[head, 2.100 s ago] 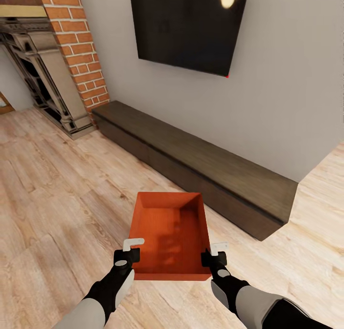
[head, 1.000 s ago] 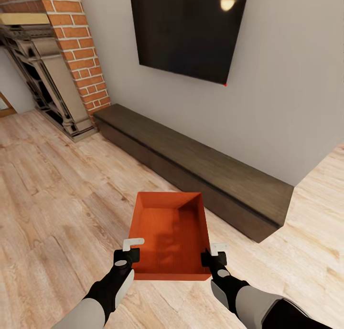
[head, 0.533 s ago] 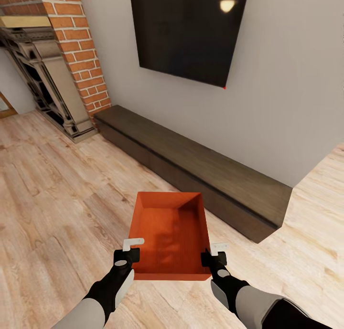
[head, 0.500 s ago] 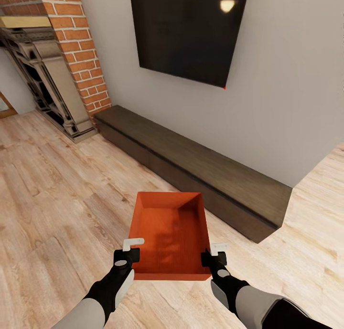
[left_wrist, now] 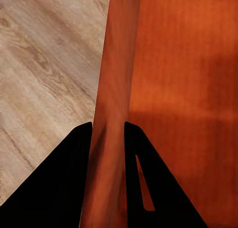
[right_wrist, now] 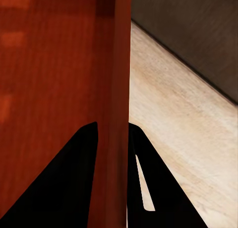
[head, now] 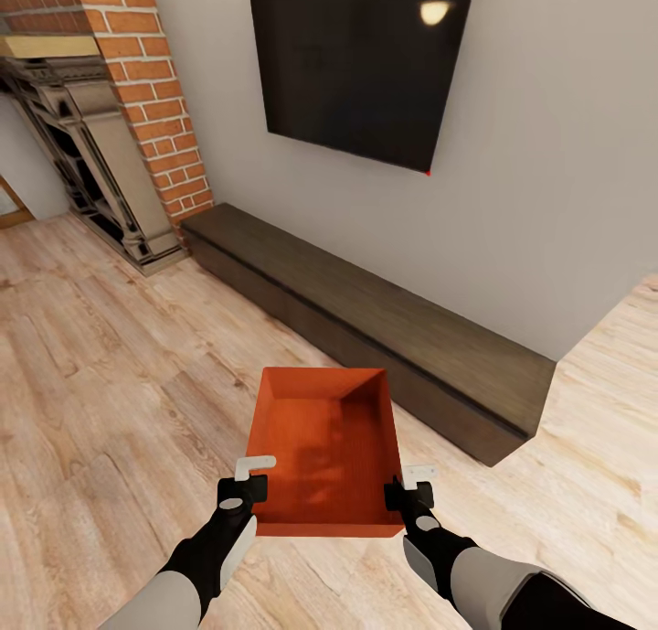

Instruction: Move the two storage containers from the living room to the garage. In the garage, place one container on the floor and stack the other container on top of it (either order is fine).

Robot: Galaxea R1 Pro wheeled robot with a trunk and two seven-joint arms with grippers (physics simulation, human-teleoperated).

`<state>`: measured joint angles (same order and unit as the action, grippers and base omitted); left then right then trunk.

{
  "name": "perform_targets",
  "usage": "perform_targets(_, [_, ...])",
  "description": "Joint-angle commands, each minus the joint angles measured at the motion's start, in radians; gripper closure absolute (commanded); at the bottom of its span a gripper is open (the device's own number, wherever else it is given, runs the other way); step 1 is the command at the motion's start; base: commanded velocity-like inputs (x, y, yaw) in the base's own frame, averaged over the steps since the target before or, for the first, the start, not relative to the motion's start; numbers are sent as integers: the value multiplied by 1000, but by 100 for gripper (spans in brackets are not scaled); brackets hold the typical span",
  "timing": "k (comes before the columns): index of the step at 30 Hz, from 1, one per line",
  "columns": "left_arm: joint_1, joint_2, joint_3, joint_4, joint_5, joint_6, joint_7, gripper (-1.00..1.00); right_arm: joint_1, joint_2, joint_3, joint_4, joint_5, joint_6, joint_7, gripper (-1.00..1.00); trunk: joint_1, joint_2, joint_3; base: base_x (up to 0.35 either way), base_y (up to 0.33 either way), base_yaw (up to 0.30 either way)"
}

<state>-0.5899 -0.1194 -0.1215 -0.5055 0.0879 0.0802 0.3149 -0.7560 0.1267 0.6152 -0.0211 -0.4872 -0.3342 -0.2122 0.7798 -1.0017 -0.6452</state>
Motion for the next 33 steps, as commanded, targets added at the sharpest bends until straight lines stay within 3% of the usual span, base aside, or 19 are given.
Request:
perform_targets(1, [-1, 0, 3, -5, -7, 6, 12, 100, 0, 8, -22, 1, -7, 0, 0, 100, 0, -1, -1, 0, 0, 0])
perform_targets(33, [-1, -3, 2, -7, -5, 6, 13, 100, 0, 8, -23, 1, -7, -3, 0, 100, 0, -1, 44, 0, 0, 0])
